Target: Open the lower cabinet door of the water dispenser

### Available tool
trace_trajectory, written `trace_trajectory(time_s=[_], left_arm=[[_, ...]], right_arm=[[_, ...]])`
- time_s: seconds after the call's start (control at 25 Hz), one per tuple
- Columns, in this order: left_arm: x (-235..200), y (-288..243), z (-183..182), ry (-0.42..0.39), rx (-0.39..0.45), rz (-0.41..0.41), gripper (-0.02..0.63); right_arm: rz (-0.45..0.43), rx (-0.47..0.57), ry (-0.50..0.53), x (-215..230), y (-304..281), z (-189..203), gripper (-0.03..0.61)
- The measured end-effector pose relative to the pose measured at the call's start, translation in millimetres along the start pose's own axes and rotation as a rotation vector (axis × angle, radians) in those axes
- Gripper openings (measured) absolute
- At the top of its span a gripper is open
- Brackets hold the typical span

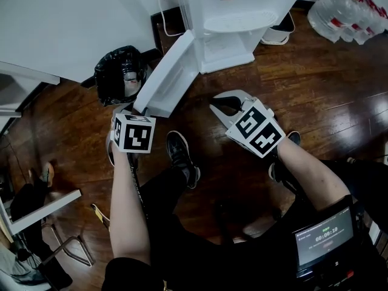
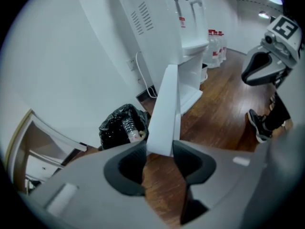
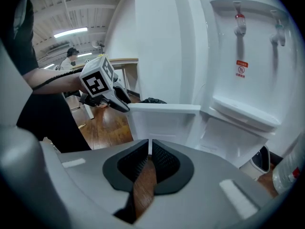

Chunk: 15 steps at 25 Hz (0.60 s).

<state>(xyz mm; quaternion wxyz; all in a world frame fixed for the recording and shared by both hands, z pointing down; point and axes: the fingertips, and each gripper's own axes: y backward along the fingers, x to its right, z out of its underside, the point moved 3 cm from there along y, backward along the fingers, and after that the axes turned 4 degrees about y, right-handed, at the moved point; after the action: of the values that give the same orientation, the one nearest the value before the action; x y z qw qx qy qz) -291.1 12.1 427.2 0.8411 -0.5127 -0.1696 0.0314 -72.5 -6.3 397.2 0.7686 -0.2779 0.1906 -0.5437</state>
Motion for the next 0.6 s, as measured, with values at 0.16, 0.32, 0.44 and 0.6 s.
trace_trajectory(time_s=[0.16, 0.32, 0.44, 0.6], left_arm=[[2.2, 0.4, -0.4, -0.055, -0.025, -0.047, 0.196], [9.6, 3.9, -3.8, -0.083, -0.058, -0.052, 0.214], [7.0, 28.7, -45.8, -0.026, 0.110, -0.135, 0.308], [45.5, 96.8, -145.8, 0.059, 0.541, -0.149, 0.293]], right_arm=[[0.004, 0.009, -0.005, 5.2, 2.0, -0.4, 0.026], [0.031, 0.025, -0.014, 12.8, 6.3, -2.7, 0.026], [0.088, 0.075, -0.040, 24.6, 16.3, -8.9, 0.027], [0.225, 0.175, -0.089, 62.2, 42.7, -17.4, 0.025]])
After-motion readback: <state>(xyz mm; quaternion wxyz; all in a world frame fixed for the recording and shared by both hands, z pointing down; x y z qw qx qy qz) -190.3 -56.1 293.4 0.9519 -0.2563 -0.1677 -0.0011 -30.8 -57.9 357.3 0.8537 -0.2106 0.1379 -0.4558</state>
